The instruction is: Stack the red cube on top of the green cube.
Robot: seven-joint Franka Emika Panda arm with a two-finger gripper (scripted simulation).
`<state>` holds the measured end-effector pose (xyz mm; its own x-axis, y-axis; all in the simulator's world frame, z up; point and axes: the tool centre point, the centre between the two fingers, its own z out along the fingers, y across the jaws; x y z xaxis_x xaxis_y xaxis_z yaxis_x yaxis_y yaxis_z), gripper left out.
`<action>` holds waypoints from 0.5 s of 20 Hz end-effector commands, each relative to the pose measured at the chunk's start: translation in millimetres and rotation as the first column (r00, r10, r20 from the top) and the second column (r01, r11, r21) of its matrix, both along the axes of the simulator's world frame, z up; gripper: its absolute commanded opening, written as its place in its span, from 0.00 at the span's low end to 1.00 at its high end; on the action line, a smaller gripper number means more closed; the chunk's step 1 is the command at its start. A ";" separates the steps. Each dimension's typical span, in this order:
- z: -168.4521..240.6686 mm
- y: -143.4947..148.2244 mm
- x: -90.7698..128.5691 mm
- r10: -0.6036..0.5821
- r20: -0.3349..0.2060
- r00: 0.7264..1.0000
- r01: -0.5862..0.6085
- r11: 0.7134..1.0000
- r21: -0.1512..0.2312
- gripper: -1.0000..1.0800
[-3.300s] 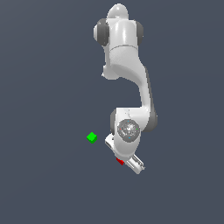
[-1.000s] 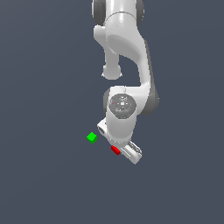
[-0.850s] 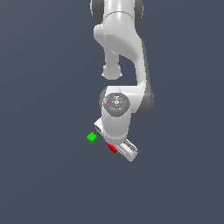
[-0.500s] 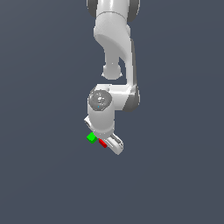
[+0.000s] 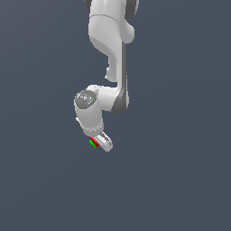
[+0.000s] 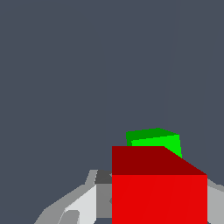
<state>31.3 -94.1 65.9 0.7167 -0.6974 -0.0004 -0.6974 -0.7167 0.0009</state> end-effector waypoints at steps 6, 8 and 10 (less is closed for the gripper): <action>-5.9 -16.8 -9.3 0.001 0.001 1.000 -0.001 1.000 0.000 0.00; -5.9 -16.9 -9.2 0.001 0.001 1.000 -0.001 1.000 0.000 0.96; -5.9 -16.9 -9.2 0.001 0.001 1.000 -0.001 1.000 0.000 0.96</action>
